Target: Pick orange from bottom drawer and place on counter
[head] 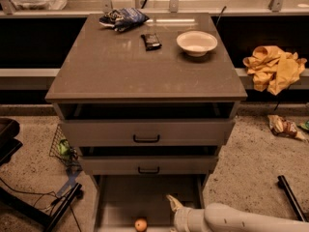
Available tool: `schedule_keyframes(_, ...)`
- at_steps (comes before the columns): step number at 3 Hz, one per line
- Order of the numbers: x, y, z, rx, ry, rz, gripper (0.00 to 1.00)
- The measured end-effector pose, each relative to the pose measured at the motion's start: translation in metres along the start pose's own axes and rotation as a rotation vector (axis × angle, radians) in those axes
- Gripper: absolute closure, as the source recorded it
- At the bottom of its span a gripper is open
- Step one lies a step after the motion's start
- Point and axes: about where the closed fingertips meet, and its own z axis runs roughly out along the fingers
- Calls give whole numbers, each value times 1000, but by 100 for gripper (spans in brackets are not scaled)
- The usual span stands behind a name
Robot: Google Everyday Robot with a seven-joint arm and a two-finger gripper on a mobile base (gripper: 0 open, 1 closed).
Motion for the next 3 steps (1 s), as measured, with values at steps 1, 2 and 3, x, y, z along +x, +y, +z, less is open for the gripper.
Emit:
schedule_keyframes(1, 5, 14, 60, -72, -65, -27, 0)
schedule_keyframes(2, 12, 18, 122, -115, -148, -9, 0)
schedule_keyframes(3, 18, 13, 180, -149, -197, -4, 0)
